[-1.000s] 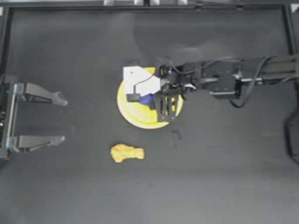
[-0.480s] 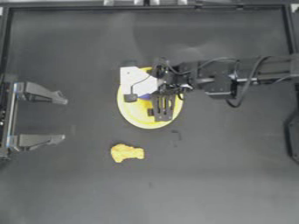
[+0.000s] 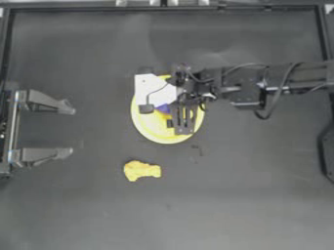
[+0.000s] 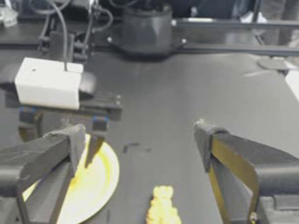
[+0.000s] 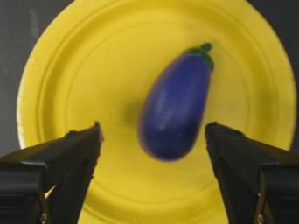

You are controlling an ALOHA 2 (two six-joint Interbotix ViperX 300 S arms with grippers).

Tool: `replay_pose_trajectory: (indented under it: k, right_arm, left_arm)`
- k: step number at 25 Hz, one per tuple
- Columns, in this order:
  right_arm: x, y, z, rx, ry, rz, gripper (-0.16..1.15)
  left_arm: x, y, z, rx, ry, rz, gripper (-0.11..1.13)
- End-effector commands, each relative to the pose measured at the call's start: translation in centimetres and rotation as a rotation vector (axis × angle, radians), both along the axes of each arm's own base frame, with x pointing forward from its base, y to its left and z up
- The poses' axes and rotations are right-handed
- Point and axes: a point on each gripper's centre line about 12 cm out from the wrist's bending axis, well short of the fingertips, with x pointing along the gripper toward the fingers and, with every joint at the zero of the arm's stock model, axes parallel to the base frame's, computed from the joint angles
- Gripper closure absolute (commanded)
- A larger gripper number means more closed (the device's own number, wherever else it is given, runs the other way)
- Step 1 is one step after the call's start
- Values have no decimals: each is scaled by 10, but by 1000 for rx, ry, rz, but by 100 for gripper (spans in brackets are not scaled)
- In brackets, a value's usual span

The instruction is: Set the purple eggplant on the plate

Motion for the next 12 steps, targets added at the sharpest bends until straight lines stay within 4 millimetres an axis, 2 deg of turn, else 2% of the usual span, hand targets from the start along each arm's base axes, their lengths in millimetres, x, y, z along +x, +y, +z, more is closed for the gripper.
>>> replay_pose_trajectory:
  k: [1, 7, 12]
  right_arm:
    - [0, -2, 46, -39, -101, 0, -1]
    - [-10, 5, 80, -41, -207, -4, -1]
    - [-22, 21, 103, -25, -336, 6, 0]
  left_arm:
    - [3, 1, 1, -3, 3, 4, -1]
    - [3, 1, 2, -3, 1, 4, -1]
    - [3, 2, 1, -3, 4, 7, -1]
